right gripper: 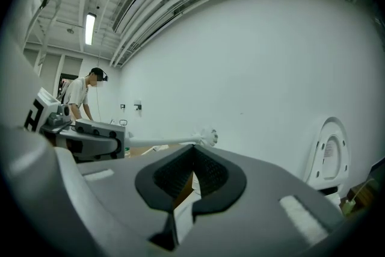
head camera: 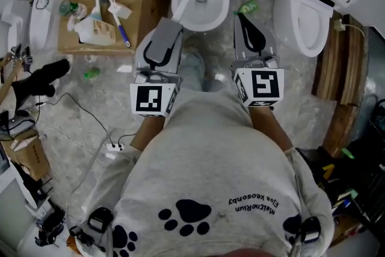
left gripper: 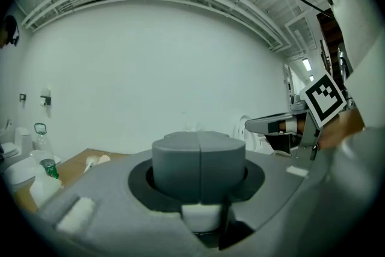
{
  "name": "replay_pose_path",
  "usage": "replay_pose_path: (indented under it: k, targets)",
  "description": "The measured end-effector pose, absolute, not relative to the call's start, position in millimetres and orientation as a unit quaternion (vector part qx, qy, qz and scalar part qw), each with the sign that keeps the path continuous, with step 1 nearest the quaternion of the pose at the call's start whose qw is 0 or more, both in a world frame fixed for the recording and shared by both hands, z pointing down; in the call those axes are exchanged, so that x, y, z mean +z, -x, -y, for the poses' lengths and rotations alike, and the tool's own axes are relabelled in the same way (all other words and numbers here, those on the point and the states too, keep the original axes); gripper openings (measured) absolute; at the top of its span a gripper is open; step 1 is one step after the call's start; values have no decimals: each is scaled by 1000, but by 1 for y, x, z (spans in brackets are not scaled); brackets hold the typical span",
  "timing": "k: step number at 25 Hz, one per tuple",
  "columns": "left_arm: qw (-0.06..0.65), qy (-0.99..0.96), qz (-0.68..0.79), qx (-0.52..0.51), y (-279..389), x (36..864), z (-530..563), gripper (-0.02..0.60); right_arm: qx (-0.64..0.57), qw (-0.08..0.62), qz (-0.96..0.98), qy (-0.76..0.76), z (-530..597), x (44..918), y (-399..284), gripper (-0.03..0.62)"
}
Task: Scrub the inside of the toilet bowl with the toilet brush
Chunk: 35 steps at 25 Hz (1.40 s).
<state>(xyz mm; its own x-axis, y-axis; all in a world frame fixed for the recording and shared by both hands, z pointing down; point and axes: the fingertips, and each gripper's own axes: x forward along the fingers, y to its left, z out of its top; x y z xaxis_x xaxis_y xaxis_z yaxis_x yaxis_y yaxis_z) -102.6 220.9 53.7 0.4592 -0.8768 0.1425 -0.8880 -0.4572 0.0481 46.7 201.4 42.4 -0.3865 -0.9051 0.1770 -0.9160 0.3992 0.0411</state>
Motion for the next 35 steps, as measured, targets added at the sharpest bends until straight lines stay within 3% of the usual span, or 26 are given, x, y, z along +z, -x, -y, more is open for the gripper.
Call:
replay_pose_path:
  k: [21,35]
  targets:
    - [99,-867,476,109,140,115,-71,152,52,126,813,-566,-51,74,-7,-2]
    - [125,-885,428,135,120,156,-17,152,84,155,787,-592,-11,114,-11,-2]
